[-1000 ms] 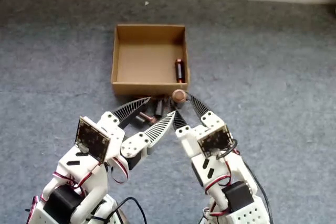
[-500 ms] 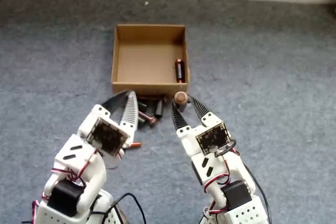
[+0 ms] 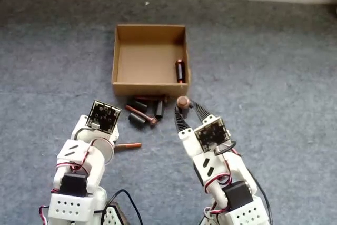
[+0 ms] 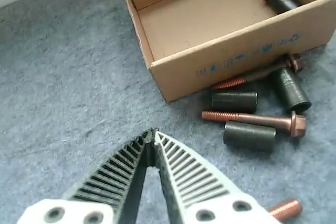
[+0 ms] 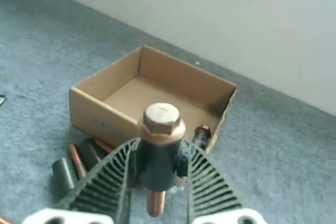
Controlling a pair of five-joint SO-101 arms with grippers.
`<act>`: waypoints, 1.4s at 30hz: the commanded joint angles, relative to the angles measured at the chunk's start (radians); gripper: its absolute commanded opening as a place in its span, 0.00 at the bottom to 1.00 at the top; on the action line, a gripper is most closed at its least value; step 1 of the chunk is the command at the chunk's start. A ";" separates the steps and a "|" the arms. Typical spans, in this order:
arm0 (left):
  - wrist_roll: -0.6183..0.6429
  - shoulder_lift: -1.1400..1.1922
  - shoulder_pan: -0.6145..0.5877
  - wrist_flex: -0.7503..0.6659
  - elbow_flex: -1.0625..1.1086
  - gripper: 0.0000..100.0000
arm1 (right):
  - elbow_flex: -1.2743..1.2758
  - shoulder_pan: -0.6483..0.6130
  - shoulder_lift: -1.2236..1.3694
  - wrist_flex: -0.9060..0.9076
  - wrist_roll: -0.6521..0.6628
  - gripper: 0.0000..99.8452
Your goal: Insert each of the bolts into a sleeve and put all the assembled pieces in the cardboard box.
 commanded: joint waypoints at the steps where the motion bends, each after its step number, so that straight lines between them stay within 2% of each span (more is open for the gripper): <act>1: -0.014 -0.010 -0.024 -0.005 0.016 0.01 | -0.136 0.010 0.002 0.001 0.005 0.01; 5: -0.015 -0.010 -0.022 -0.005 0.033 0.01 | -0.220 0.010 0.180 -0.010 0.002 0.01; 15: -0.018 -0.010 -0.024 -0.005 0.036 0.01 | -0.688 0.010 0.909 -0.015 -0.003 0.01; 20: -0.018 -0.010 -0.024 -0.005 0.036 0.01 | -0.860 0.012 1.179 -0.016 -0.003 0.01; 23: -0.020 -0.010 -0.024 -0.005 0.036 0.01 | -0.918 0.016 1.299 -0.079 -0.003 0.01; 32: -0.020 -0.010 -0.025 -0.005 0.038 0.01 | -0.970 0.065 1.532 -0.277 -0.003 0.01; 42: -0.020 -0.010 -0.025 -0.005 0.038 0.01 | -0.969 0.062 1.538 -0.449 -0.003 0.01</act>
